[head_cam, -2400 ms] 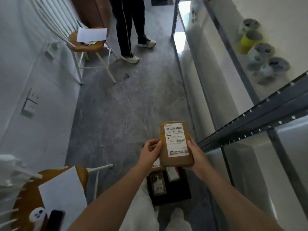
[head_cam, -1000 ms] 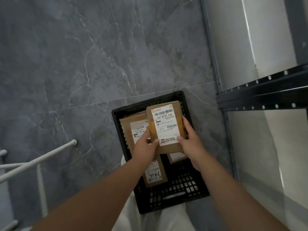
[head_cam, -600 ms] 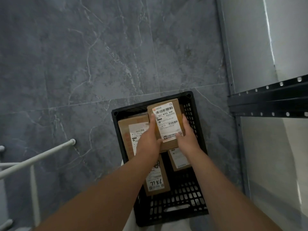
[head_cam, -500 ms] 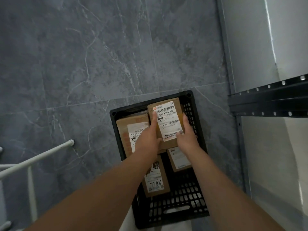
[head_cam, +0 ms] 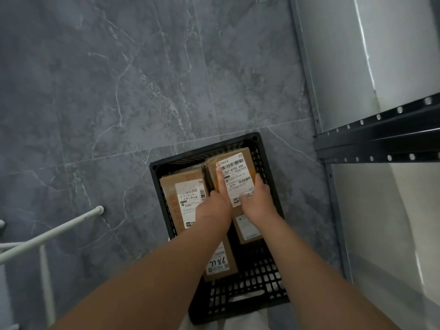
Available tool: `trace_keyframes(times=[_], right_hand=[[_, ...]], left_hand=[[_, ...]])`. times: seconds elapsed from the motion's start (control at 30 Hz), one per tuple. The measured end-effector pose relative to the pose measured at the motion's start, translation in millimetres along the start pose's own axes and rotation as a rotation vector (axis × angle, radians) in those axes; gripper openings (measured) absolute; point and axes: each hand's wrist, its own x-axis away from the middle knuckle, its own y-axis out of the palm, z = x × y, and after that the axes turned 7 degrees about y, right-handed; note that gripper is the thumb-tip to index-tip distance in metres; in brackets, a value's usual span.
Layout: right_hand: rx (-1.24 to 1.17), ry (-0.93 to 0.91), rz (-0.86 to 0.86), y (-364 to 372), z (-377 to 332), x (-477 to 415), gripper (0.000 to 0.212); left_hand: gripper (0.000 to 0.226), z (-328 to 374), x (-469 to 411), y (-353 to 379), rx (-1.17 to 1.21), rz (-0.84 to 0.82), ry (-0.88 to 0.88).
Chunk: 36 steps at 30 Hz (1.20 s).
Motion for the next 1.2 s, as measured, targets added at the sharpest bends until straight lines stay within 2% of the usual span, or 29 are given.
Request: trace_keyframes(times=[0.1,0.27,0.4,0.57,0.63,0.7,0.9,1.03,1.1,1.2], right_hand=[[0.098,0.006,-0.062,-0.2,-8.7,19.5,0.072],[0.295,-0.018,-0.176,-17.8,-15.0,53.5,0.074],[0.422,-0.071,-0.128,-53.0,-24.3,89.6,0.074],[0.564,-0.191,-0.024,-124.7,-67.4,152.5,0.077],[0.616,-0.245,0.043,-159.0,-95.2,188.7,0.077],[0.670,-0.303,0.170,-198.0,-126.7,230.0,0.076],[0.631,-0.520,0.624,-330.0,-232.3,380.6,0.073],[0.531,-0.701,0.992,-407.9,-285.4,490.0,0.072],[0.512,-0.770,1.159,-440.3,-300.2,540.4,0.073],[0.620,-0.810,1.297,-479.8,-312.2,601.3,0.071]], left_hand=[[0.115,3.4,8.9,-17.2,-0.048,-0.049,-0.032],[0.096,10.5,31.4,-44.2,-0.113,-0.114,-0.048],[0.084,28.8,66.4,-72.5,-0.177,-0.070,-0.019],[0.082,59.6,122.2,-135.0,-0.189,0.017,0.079],[0.070,75.6,149.1,-178.7,-0.205,0.123,0.122],[0.063,94.6,182.2,-228.6,-0.227,0.296,0.186],[0.059,165.5,308.4,-377.7,-0.339,0.824,0.422],[0.064,210.8,402.5,-472.6,-0.288,1.209,0.505],[0.065,229.3,445.8,-513.7,-0.280,1.351,0.532],[0.066,250.0,502.4,-562.0,-0.246,1.496,0.561]])
